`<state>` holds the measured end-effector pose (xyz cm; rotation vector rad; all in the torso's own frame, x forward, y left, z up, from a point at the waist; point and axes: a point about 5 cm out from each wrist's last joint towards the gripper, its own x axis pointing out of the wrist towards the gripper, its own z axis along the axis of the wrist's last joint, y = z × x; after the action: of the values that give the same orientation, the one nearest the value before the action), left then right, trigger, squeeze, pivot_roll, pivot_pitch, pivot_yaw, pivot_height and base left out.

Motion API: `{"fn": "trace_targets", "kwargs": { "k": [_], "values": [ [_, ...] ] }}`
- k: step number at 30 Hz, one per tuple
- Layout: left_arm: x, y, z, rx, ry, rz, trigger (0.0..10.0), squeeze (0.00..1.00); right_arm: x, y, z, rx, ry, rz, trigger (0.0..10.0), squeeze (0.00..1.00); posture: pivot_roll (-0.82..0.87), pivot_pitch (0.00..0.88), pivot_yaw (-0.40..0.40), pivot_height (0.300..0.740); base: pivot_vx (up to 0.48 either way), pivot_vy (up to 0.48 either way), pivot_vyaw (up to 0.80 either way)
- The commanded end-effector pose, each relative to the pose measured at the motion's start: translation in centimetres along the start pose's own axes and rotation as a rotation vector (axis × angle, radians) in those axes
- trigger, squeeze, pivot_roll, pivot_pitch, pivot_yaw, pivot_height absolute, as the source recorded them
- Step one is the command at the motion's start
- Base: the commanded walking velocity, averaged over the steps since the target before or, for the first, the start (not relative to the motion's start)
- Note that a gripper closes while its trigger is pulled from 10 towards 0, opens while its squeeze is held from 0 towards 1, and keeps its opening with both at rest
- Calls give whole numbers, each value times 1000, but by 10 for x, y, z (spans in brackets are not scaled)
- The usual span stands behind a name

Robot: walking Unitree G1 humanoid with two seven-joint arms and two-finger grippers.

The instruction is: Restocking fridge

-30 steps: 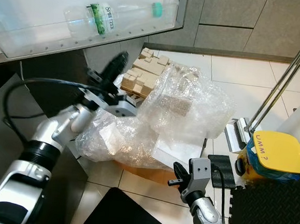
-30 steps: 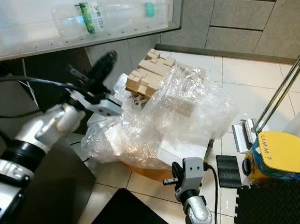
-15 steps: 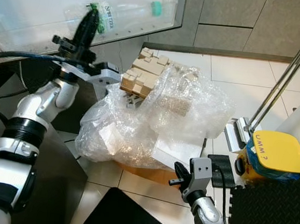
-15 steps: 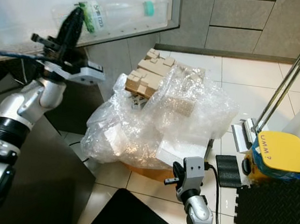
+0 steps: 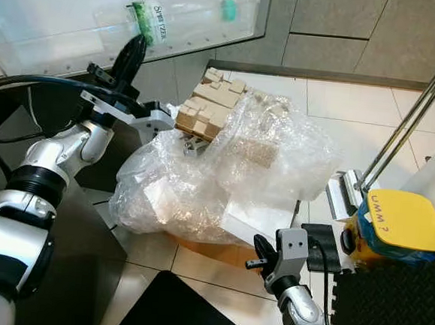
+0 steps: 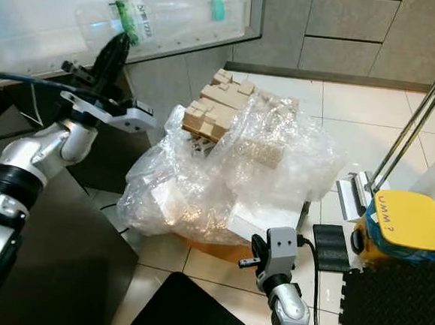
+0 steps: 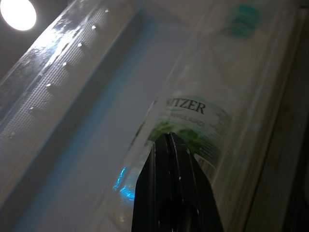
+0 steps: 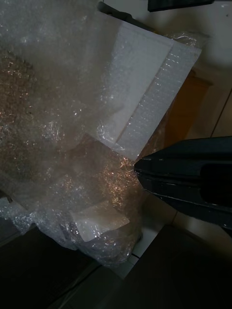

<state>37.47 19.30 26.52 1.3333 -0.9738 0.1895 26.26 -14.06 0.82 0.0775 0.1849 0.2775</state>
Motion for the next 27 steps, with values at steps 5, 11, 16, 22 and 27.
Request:
{"fn": "trace_targets", "kwargs": {
  "k": [5,11,16,22,27],
  "values": [
    [-7,10,-42,209,142,-117,10000,0,-3,-1,-7,15,28,-11,10000,0,-148,160,77,740,0,0,0],
    [-19,47,-96,414,428,-215,10000,0,-3,-6,-5,10,24,-22,10000,0,-155,159,82,740,0,0,0],
    [-70,74,-145,416,865,-403,10000,0,-5,-9,-5,7,25,-28,10000,0,-160,155,87,740,0,0,0],
    [-151,52,-155,251,1153,-752,10000,0,-9,-11,-8,4,33,-32,10000,0,-158,156,84,740,0,0,0],
    [-167,7,-129,141,1035,-857,10000,0,-10,-9,-10,8,41,-30,10000,0,-155,160,62,740,0,0,0]
  ]
}}
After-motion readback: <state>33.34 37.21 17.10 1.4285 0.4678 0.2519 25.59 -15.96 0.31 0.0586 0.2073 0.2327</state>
